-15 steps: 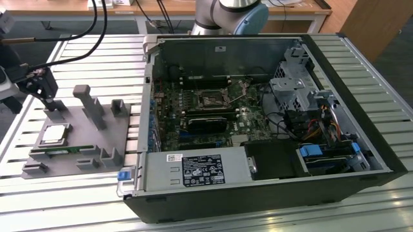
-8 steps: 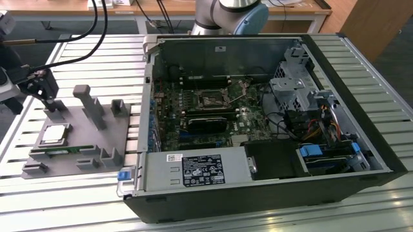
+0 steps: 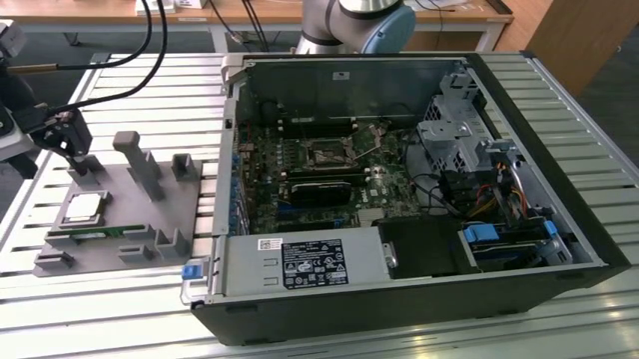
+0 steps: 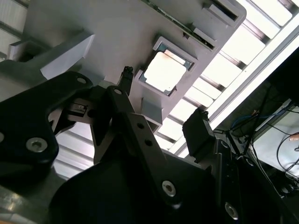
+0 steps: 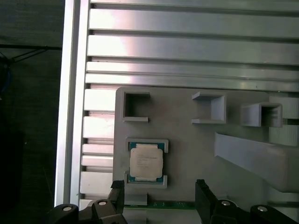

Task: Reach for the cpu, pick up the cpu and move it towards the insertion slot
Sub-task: 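Pick up the cpu and move it towards the insertion slot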

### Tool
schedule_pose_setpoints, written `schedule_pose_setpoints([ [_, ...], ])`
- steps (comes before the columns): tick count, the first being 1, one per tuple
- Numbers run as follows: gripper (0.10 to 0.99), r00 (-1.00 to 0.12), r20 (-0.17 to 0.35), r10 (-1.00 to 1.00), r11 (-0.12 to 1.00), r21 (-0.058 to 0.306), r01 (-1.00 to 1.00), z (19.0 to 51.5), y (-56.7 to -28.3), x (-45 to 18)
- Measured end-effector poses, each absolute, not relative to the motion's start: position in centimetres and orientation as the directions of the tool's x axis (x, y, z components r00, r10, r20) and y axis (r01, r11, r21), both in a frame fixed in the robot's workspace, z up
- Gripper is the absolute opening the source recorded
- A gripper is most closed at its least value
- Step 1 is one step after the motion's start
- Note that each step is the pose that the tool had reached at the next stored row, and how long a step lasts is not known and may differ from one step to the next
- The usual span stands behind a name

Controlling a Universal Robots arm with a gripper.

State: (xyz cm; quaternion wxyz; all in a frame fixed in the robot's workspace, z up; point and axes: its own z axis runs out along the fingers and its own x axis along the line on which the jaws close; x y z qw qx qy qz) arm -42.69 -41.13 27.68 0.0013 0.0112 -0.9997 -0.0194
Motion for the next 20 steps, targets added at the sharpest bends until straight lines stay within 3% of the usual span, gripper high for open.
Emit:
schedule_pose_setpoints([
  [20,0.718,-1.0,0.002,-0.024,0.999,0.039,-0.024,25.8,-41.5,-42.7],
])
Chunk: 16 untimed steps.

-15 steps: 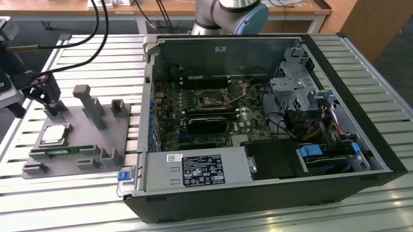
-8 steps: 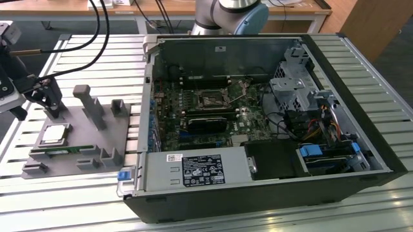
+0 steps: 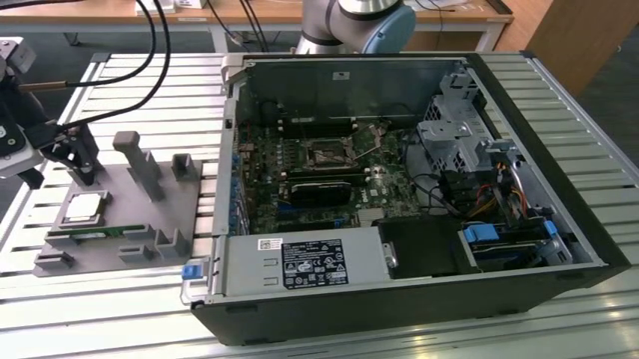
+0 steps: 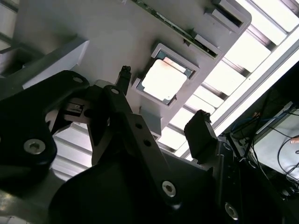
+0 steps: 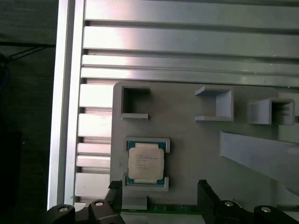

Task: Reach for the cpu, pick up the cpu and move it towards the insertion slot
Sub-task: 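Pick up the cpu and move it towards the insertion slot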

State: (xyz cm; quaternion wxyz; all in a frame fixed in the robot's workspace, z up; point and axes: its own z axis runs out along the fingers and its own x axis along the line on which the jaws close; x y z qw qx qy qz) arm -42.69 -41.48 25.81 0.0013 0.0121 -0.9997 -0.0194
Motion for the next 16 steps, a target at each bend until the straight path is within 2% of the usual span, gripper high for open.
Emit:
schedule_pose_setpoints([
  [2,0.718,-1.0,0.002,-0.024,0.999,0.039,-0.024,25.6,-41.5,-42.7],
  [3,0.78,-1.0,0.002,-0.024,0.999,0.039,-0.024,25.6,-41.5,-42.7],
  [16,0.78,-1.0,-0.005,-0.027,0.999,0.039,-0.027,23.8,-41.5,-42.7],
])
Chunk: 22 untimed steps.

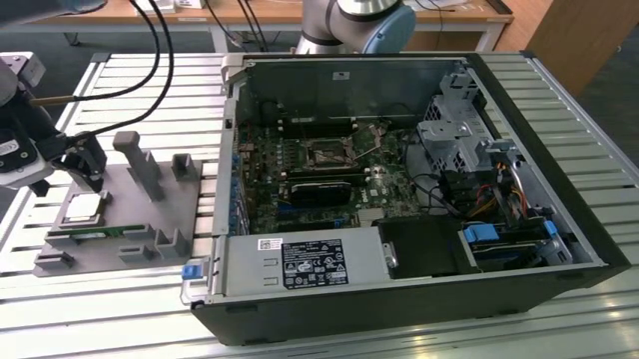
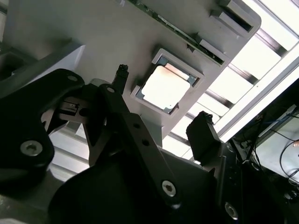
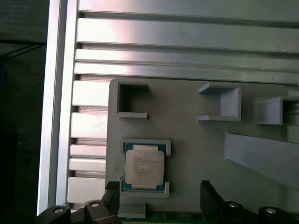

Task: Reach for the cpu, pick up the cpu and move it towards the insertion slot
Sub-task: 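Pick up the cpu and move it towards the insertion slot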

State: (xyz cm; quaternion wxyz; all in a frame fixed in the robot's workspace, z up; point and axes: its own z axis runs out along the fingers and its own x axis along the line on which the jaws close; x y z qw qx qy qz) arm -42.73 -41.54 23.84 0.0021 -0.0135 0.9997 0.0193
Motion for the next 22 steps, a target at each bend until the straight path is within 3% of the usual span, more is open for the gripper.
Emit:
schedule_pose_setpoints([
  [22,0.78,-0.999,-0.005,-0.039,0.998,0.04,-0.039,19.8,-41.6,-43.4],
])
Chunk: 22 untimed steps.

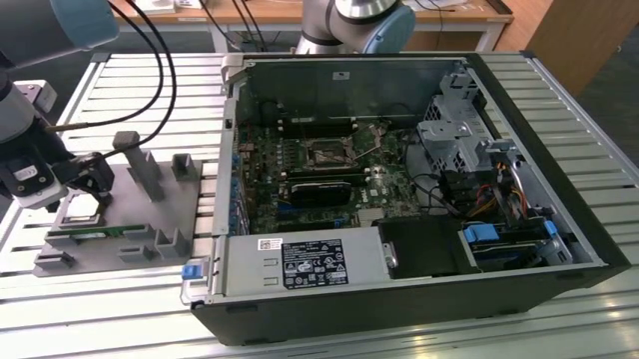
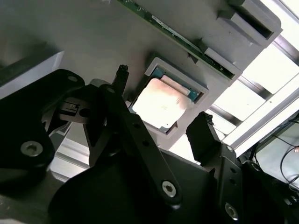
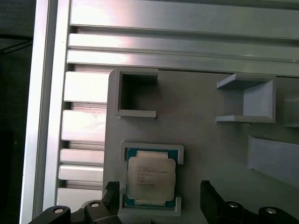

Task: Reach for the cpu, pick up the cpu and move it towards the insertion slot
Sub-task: 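Pick up the cpu and move it towards the insertion slot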

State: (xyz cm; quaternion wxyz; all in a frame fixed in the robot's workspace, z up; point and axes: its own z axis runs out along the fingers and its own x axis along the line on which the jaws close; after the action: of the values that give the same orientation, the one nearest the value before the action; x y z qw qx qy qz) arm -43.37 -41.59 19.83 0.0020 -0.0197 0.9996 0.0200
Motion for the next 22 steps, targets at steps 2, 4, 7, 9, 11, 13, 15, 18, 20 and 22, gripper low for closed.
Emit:
schedule_pose_setpoints([
  [2,0.78,-0.999,-0.005,-0.039,0.998,0.04,-0.039,19.6,-41.6,-43.4],
  [4,0.78,-0.999,-0.005,-0.039,0.998,0.04,-0.039,19.5,-41.6,-43.4],
  [7,0.765,-0.999,-0.005,-0.039,0.998,0.04,-0.039,19.3,-41.5,-43.5],
  [9,0.694,-0.999,-0.005,-0.039,0.998,0.04,-0.039,19.2,-41.5,-43.7],
  [11,0.694,-0.999,-0.005,-0.039,0.998,0.04,-0.039,19.1,-41.4,-43.7],
  [13,0.694,-0.999,-0.005,-0.039,0.998,0.04,-0.039,18.9,-41.4,-43.8],
  [15,0.694,-0.999,-0.005,-0.039,0.998,0.04,-0.039,18.8,-41.3,-43.9],
  [18,0.612,-0.999,-0.005,-0.039,0.998,0.04,-0.039,18.7,-41.2,-43.9],
  [20,0.612,-0.999,-0.005,-0.039,0.998,0.04,-0.039,18.6,-41.1,-44.0],
  [22,0.612,-0.999,-0.005,-0.039,0.998,0.04,-0.039,18.6,-41.0,-44.0],
])
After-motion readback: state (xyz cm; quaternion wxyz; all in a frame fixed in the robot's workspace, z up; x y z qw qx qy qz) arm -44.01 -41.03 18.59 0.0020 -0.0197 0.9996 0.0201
